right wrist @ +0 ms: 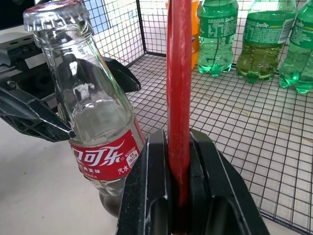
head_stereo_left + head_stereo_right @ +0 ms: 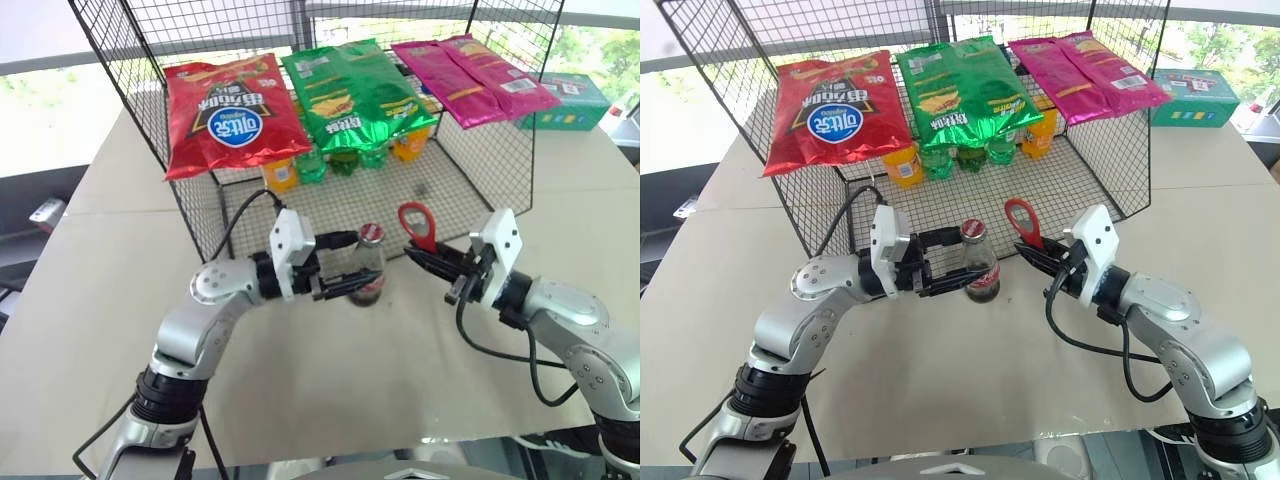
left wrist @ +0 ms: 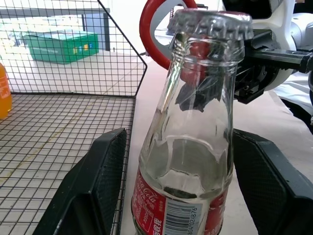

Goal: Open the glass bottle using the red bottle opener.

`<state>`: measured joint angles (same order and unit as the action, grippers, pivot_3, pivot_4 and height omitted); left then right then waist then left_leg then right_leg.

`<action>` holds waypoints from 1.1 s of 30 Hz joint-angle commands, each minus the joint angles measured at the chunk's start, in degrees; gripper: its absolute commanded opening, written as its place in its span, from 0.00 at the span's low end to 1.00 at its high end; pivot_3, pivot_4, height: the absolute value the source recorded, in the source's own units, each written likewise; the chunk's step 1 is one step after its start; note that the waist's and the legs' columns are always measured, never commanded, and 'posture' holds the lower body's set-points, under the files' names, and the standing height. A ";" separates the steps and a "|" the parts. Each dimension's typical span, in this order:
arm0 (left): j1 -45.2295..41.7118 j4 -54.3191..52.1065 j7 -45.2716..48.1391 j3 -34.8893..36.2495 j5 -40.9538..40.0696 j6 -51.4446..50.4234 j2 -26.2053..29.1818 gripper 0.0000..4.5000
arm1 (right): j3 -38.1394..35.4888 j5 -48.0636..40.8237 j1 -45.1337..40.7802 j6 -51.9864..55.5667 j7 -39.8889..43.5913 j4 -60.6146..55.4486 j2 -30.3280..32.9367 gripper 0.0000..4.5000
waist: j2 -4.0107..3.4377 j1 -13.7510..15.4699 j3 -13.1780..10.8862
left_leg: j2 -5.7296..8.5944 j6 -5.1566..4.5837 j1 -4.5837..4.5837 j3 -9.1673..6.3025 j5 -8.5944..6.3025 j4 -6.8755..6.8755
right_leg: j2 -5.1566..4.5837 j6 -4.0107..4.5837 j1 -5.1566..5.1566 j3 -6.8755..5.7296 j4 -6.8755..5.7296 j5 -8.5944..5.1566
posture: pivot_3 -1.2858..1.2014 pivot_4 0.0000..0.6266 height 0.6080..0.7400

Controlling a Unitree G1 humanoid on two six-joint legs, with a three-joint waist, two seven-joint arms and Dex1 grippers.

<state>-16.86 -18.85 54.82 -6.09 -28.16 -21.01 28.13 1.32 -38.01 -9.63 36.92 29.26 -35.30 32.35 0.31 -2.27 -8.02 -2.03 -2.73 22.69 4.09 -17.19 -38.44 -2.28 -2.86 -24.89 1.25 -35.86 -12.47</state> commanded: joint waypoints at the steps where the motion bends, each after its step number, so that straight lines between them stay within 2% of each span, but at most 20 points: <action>1: 1.63 -3.18 1.50 -3.25 0.12 0.39 -0.02 0.76 | -1.00 0.33 -1.14 -1.51 0.86 -0.91 -0.33 0.00 | 0.00 0.00 0.00 | 0.00 0.00 0.00 0.00 0.00 0.00 | 0.00 0.00 0.00 0.00 0.00 0.00 | 0.52 0.24 1.00; 5: 1.51 -2.85 0.35 -3.10 1.19 1.34 -0.41 0.76 | -1.15 0.65 -1.26 -1.52 1.10 -0.71 -0.59 0.00 | 0.00 0.00 0.00 | 0.00 0.00 0.00 -0.01 0.00 -0.01 | 0.00 0.00 0.00 -0.01 -0.02 0.00 | 0.52 0.24 1.00; 10: -0.31 0.41 -3.93 -3.55 8.51 6.38 -1.14 0.76 | -1.27 0.96 -1.29 -1.49 1.17 -0.57 -0.99 0.00 | 0.00 0.11 0.00 | 0.03 0.00 0.00 -0.01 0.00 -0.04 | 0.00 0.00 0.01 -0.01 -0.02 0.00 | 0.52 0.24 1.00; 17: -1.33 2.17 -5.17 -3.71 12.62 9.61 -1.28 0.76 | -1.26 1.22 -1.23 -1.32 1.25 -0.54 -1.46 0.00 | 0.00 0.10 0.00 | 0.01 0.00 0.00 0.01 0.00 -0.31 | 0.01 0.00 0.06 0.01 -0.08 0.00 | 0.52 0.24 1.00; 23: -1.38 1.44 -4.35 -3.07 8.62 6.35 -2.25 0.76 | -1.26 1.45 -1.22 -1.31 1.27 -0.40 -1.63 0.00 | 0.00 0.11 0.00 | -0.02 -0.01 0.02 0.01 -0.01 -0.55 | 0.02 0.00 0.06 0.02 -0.10 0.00 | 0.52 0.24 1.00; 33: -0.14 0.20 0.65 -2.91 5.36 7.54 -1.00 0.76 | -1.35 1.90 -0.92 -1.31 1.21 -0.66 -1.66 0.00 | 0.00 0.09 0.00 | -0.03 -0.02 0.05 0.00 -0.01 -0.60 | 0.02 -0.01 0.06 0.03 -0.36 0.00 | 0.52 0.24 1.00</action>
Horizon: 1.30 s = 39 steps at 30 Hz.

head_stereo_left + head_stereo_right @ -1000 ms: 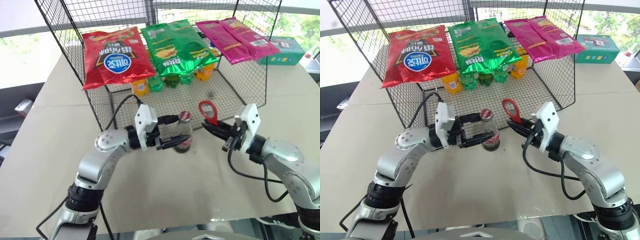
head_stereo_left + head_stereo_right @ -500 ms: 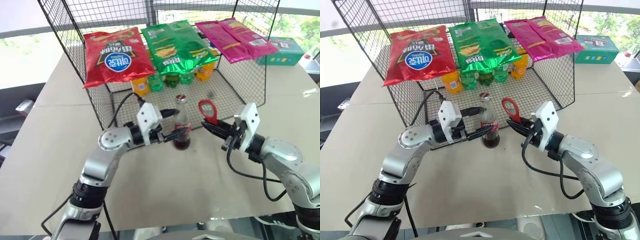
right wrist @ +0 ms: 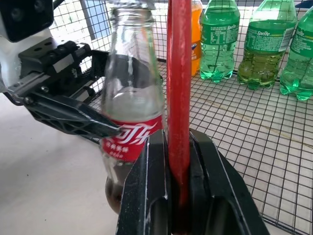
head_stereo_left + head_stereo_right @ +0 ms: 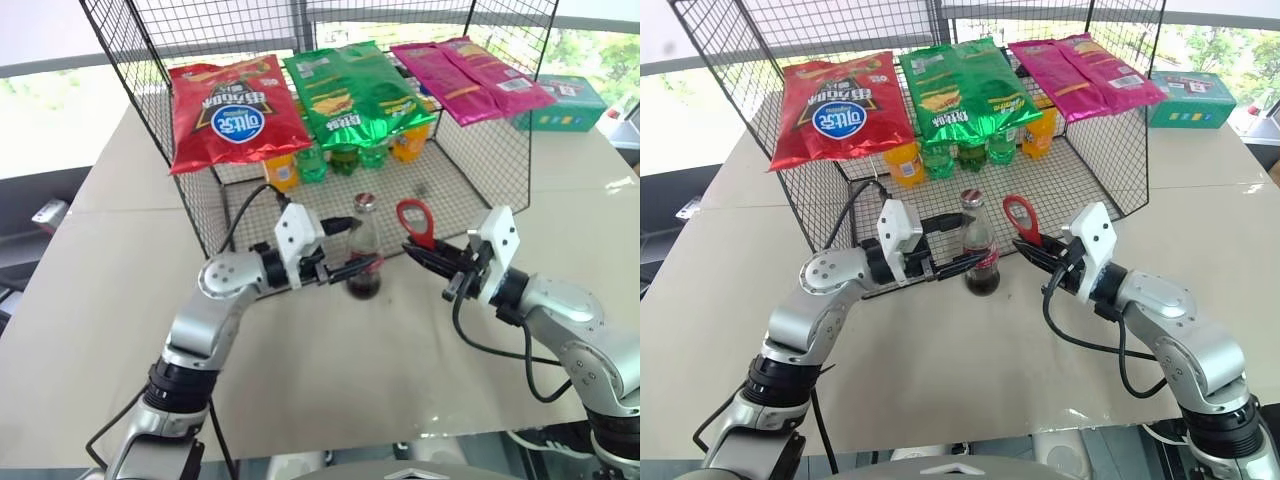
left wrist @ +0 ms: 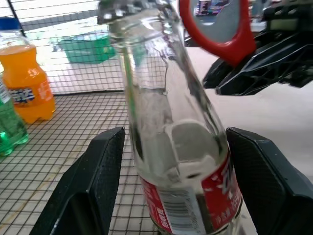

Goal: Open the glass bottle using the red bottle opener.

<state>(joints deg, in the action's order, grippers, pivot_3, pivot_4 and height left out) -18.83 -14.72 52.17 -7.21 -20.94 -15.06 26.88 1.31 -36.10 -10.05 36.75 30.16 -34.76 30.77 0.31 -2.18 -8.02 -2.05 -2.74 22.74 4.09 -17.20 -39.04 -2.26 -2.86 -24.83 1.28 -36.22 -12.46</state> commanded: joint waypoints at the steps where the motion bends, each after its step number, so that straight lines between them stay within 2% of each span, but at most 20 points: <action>1: 1.94 -4.03 3.53 -1.57 -2.29 1.54 0.33 0.76 | -1.34 0.02 -0.47 -1.15 0.33 -1.21 -0.08 0.00 | 0.00 0.00 0.00 | 0.00 0.00 0.00 0.00 0.00 0.00 | 0.00 0.00 0.00 0.00 0.00 0.00 | 0.52 0.24 1.00; 13: 3.86 -6.81 7.74 0.81 -11.46 -3.12 2.89 0.76 | -1.57 0.29 -0.07 -1.37 1.34 -1.02 0.14 0.00 | 0.00 -0.33 0.00 | -0.06 -0.02 -0.03 -0.01 -0.02 0.12 | 0.12 0.01 -0.03 0.07 0.13 0.00 | 0.52 0.24 1.00; 26: 3.35 -6.49 9.27 2.42 -14.50 -4.62 3.92 0.76 | -1.88 0.43 -0.30 -1.20 1.90 -0.67 0.39 0.00 | 0.00 -0.33 0.00 | -0.06 -0.02 -0.03 -0.01 -0.02 0.21 | 0.13 0.01 -0.03 0.10 0.25 0.00 | 0.52 0.24 1.00; 34: 2.02 -5.78 8.17 2.98 -12.28 -3.93 4.42 0.76 | -2.22 0.52 -0.05 -1.07 2.11 -0.65 0.43 0.00 | 0.00 -0.33 0.00 | -0.06 -0.02 -0.04 -0.01 -0.02 0.21 | 0.15 0.01 -0.03 0.12 0.25 0.00 | 0.52 0.24 1.00; 39: 1.31 -6.00 8.30 3.77 -13.73 -5.00 4.36 0.76 | -2.35 0.57 -0.12 -1.01 2.07 -0.57 0.35 0.00 | 0.00 -0.31 0.00 | -0.06 -0.02 -0.04 -0.02 -0.02 0.19 | 0.15 0.00 -0.03 0.12 0.23 0.00 | 0.52 0.24 1.00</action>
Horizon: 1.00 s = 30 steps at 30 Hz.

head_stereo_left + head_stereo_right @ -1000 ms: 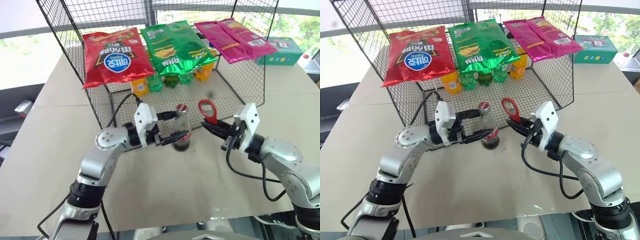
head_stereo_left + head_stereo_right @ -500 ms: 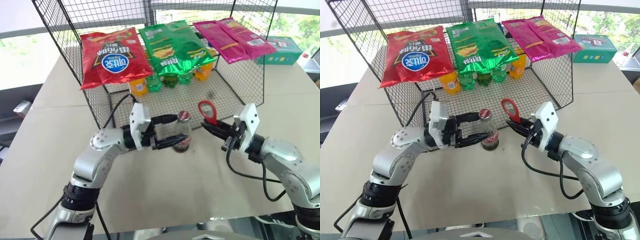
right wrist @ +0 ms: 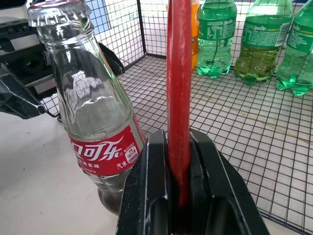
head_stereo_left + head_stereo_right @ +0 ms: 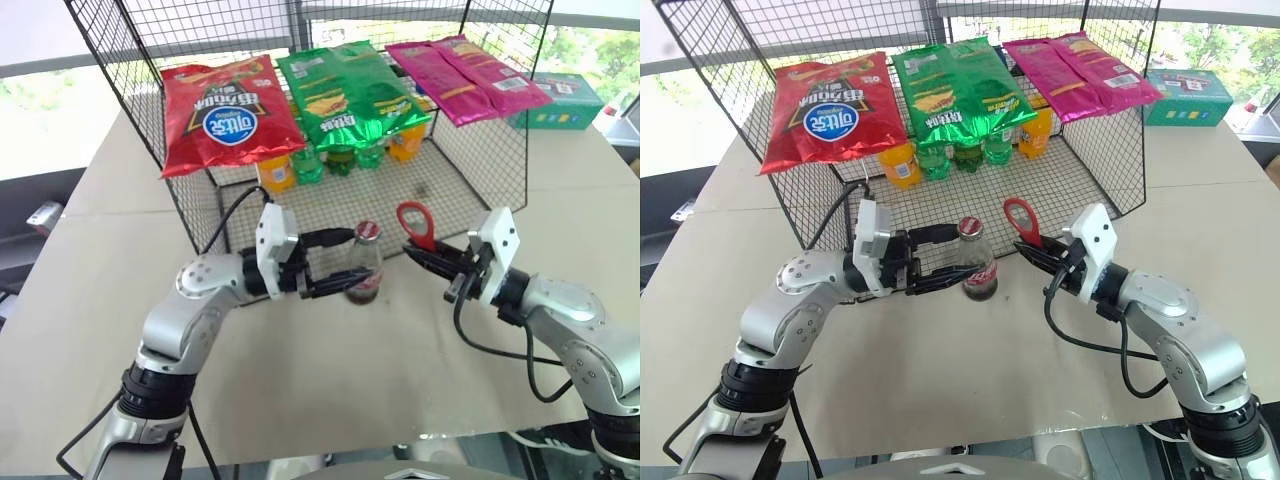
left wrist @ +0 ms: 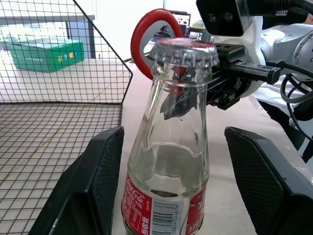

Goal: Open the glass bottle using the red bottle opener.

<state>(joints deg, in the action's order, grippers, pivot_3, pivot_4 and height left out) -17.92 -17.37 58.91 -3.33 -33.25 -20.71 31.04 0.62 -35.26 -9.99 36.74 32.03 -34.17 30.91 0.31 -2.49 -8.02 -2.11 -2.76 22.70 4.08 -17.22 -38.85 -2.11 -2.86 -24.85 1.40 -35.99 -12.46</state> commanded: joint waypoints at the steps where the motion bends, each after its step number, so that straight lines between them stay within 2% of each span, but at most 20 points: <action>1: 0.39 -3.50 1.75 0.00 -1.89 0.38 0.17 0.76 | -1.67 -0.25 -0.21 -0.99 0.21 -1.11 0.19 0.00 | 0.00 0.00 0.00 | 0.00 0.00 0.00 0.00 0.00 -0.01 | 0.00 0.00 0.00 0.00 -0.01 0.00 | 0.52 0.24 1.00; 8: 0.94 -4.65 4.33 1.39 -6.23 -2.60 1.97 0.76 | -1.70 -0.19 -0.15 -0.95 0.43 -0.95 0.24 0.00 | 0.00 -0.01 0.00 | -0.01 0.00 -0.03 -0.01 0.00 -0.03 | 0.02 0.00 -0.01 0.01 -0.07 0.00 | 0.52 0.24 1.00; 22: -2.39 -0.51 6.60 4.16 -8.64 -4.03 3.98 0.76 | -1.96 -0.27 0.03 -0.91 1.01 -0.39 0.82 0.00 | 0.00 0.01 0.00 | -0.01 0.00 -0.04 -0.02 0.00 -0.15 | 0.06 0.00 -0.02 0.06 -0.01 0.00 | 0.52 0.24 1.00; 30: -4.44 1.45 6.28 5.52 -8.30 -4.91 4.62 0.76 | -1.95 0.05 0.05 -0.97 1.52 -0.03 0.91 0.00 | 0.01 0.00 -0.01 | -0.01 -0.01 -0.20 0.01 0.00 -0.38 | 0.12 0.02 -0.02 0.20 -0.42 -0.01 | 0.52 0.24 1.00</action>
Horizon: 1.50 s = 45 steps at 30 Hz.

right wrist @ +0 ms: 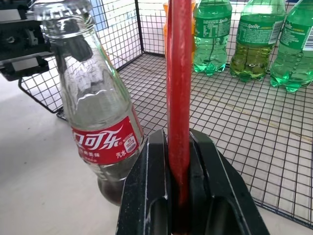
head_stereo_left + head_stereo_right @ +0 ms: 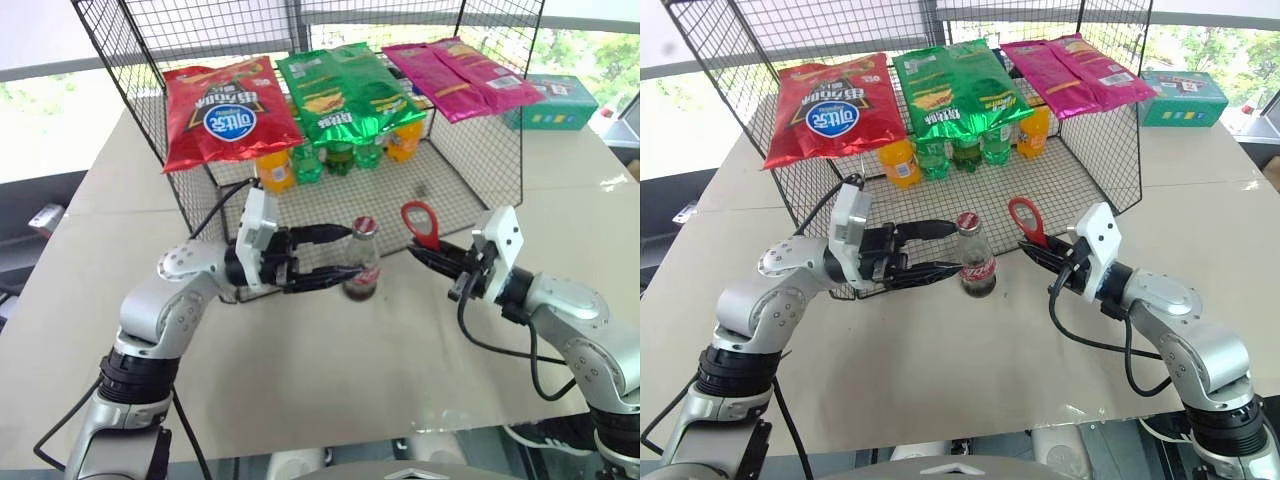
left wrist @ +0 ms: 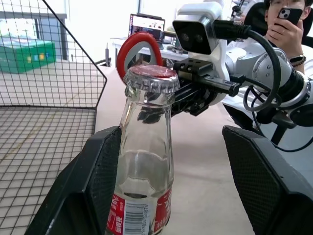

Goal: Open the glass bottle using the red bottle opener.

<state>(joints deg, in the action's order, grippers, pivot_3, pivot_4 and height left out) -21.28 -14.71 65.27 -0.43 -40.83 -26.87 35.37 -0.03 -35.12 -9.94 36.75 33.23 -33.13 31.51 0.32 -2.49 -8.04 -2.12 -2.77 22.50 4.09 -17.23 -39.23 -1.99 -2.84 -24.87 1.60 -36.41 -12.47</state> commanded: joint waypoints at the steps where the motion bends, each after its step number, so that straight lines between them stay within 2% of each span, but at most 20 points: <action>1: -1.24 -1.39 -1.02 2.65 -0.35 1.24 0.01 0.76 | -1.34 -0.08 0.06 -0.97 0.33 -1.12 0.30 0.00 | 0.00 0.01 0.00 | 0.00 0.00 -0.01 0.00 0.00 -0.01 | 0.01 0.00 0.00 0.01 -0.04 0.00 | 0.52 0.24 1.00; 14: -2.13 -2.25 -8.14 4.07 -0.55 -0.39 0.09 0.76 | -1.36 -0.10 0.32 -0.74 0.42 -1.30 0.23 0.00 | 0.02 0.06 -0.01 | 0.00 -0.01 -0.26 0.06 0.01 -0.16 | 0.07 0.02 0.04 0.21 -0.40 0.00 | 0.52 0.24 1.00; 25: -0.88 -2.62 -6.29 5.94 -2.59 -2.25 1.33 0.76 | -1.29 -0.30 0.43 -0.45 0.39 -1.70 0.25 0.00 | 0.07 1.61 -0.01 | 0.02 -0.06 -0.46 0.13 -0.01 -0.21 | 0.06 0.02 0.24 0.29 -0.43 0.00 | 0.52 0.24 1.00; 30: -0.44 -3.65 -7.57 8.15 -4.38 -2.07 0.22 0.76 | -1.31 -0.34 0.80 -0.38 0.19 -2.09 0.18 0.00 | 0.07 1.82 -0.01 | 0.02 -0.03 -0.46 0.12 0.01 -0.20 | 0.07 0.03 0.24 0.28 -0.43 0.00 | 0.52 0.24 1.00; 38: 7.13 -12.23 -9.79 9.24 -9.64 -6.58 1.29 0.76 | -1.47 -0.39 1.03 -0.31 -0.02 -2.58 0.16 0.00 | 0.11 1.79 -0.03 | 0.00 -0.03 -0.46 0.12 0.00 -0.20 | 0.05 0.03 0.23 0.30 -0.42 0.00 | 0.52 0.24 1.00; 40: 9.35 -13.65 -9.57 7.87 -8.34 -5.95 1.30 0.76 | -1.46 -0.37 1.03 -0.28 0.05 -2.51 0.16 0.00 | 0.11 1.79 -0.03 | 0.00 -0.04 -0.48 0.13 0.00 -0.20 | 0.05 0.03 0.25 0.30 -0.42 -0.01 | 0.52 0.24 1.00; 45: 10.77 -12.22 -12.37 1.72 0.59 -1.00 -1.84 0.76 | -1.30 -0.12 0.30 -0.35 0.48 -1.87 0.28 0.00 | 0.16 2.09 -0.02 | 0.03 -0.24 -0.54 0.12 -0.12 -0.20 | 0.04 0.04 0.36 0.29 -0.40 -0.01 | 0.52 0.24 1.00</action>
<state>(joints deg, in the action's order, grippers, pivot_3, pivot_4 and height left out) -10.38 -26.33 53.48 2.14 -42.79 -30.39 33.63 -0.31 -34.73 -8.88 37.17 33.33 -33.24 31.51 0.48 -0.40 -8.06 -2.09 -3.01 21.96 4.22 -17.34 -39.44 -1.95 -2.80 -24.51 1.89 -36.80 -12.48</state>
